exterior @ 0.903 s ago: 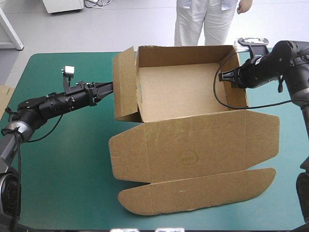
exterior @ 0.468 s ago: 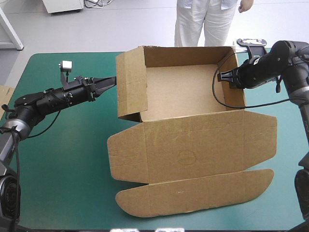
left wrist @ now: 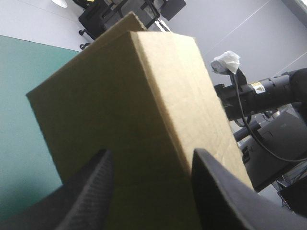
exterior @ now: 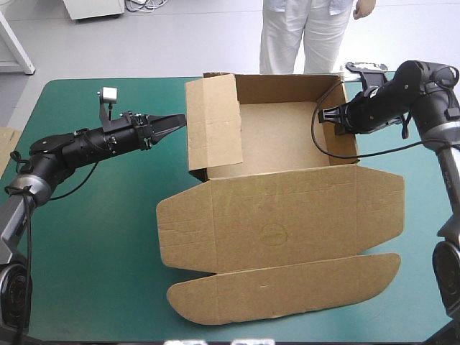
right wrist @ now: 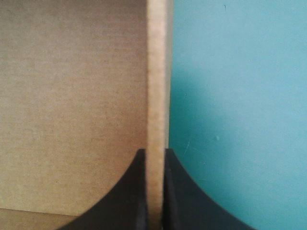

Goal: Fold the box

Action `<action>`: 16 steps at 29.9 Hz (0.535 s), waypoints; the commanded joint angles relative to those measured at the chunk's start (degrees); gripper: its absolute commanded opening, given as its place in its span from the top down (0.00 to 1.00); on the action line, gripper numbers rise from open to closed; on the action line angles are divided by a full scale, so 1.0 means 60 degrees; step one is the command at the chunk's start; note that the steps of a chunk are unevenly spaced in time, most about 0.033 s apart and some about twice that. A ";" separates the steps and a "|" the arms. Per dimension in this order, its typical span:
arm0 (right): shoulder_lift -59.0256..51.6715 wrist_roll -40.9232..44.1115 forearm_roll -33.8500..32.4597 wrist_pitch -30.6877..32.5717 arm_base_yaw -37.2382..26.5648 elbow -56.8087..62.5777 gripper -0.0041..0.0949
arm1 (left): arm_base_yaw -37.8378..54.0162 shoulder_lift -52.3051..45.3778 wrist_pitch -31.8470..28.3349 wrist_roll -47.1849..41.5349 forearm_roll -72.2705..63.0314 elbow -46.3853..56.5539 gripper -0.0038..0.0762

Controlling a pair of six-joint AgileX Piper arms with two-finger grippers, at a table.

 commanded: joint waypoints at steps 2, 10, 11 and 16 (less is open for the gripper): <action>-0.0292 -0.0093 0.0581 -0.0096 0.0038 -0.0258 0.98 | -0.0233 -0.0420 0.1142 -0.0025 -0.1506 -0.0355 0.49; -0.0267 -0.0214 0.0744 -0.0137 0.0038 -0.0258 0.98 | -0.0323 -0.0420 0.1121 -0.0011 -0.1506 -0.0373 0.49; -0.0267 -0.0214 0.0744 -0.0137 0.0038 -0.0258 0.98 | -0.0323 -0.0420 0.1121 -0.0011 -0.1470 -0.0373 0.49; -0.0267 -0.0042 0.0724 -0.0137 0.0038 -0.0258 0.97 | -0.0343 -0.0420 0.0380 -0.0937 0.0127 -0.0907 0.49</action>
